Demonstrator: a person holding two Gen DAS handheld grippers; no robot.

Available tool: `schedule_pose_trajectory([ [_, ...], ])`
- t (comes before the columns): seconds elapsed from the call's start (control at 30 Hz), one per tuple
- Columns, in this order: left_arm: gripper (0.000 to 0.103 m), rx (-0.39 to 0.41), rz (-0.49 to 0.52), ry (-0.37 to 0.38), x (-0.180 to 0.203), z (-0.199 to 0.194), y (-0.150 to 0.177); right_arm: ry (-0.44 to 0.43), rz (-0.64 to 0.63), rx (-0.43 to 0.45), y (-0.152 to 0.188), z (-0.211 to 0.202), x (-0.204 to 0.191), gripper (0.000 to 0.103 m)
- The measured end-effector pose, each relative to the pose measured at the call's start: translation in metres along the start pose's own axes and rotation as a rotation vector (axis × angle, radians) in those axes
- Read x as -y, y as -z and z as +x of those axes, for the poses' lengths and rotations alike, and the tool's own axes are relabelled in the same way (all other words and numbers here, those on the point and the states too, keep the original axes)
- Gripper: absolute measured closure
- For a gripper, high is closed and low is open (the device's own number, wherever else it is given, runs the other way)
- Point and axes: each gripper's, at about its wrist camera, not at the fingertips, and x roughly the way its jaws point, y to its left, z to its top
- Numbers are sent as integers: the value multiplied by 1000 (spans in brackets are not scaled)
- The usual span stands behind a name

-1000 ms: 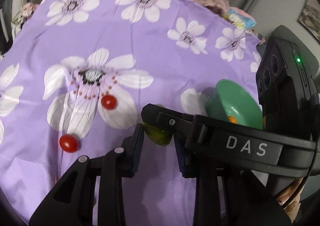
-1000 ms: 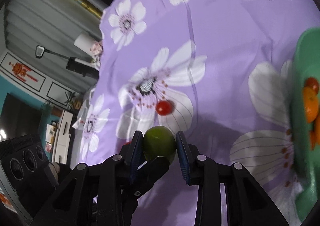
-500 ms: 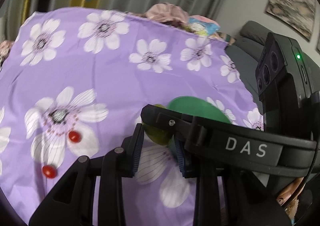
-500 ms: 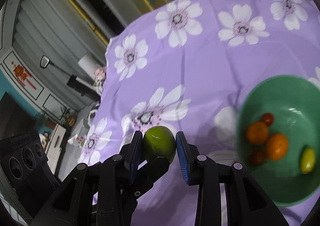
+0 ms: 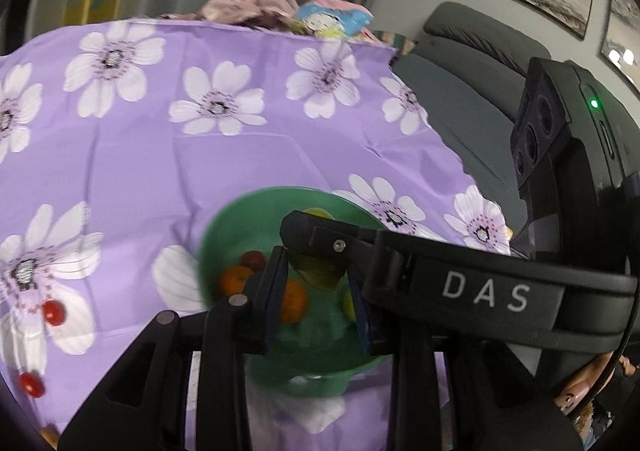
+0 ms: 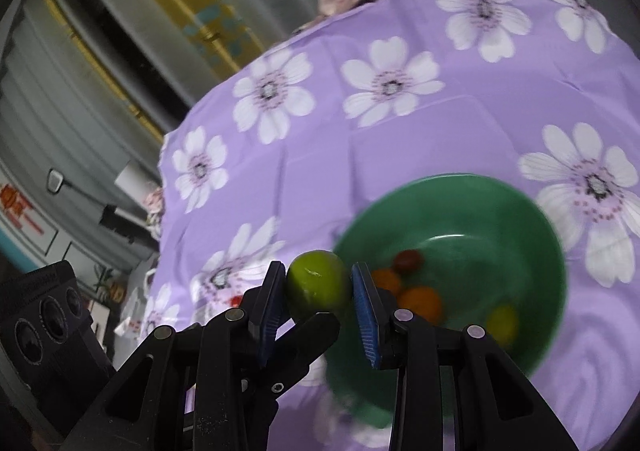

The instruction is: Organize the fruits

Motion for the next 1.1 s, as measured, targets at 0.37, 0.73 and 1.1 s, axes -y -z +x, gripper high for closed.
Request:
schedule_pose_trajectory([
  [0.37,73,-87,-43,54,1,37,4,100,55,-56,-1,11,31,67],
  [0.73,72,-113,-100,41,-6,43,12,202,58,-104,0,18,37,67],
  [1.1,47,-80,-126,-325,-62,-28,23,127,7,-32,0,17,6,57],
])
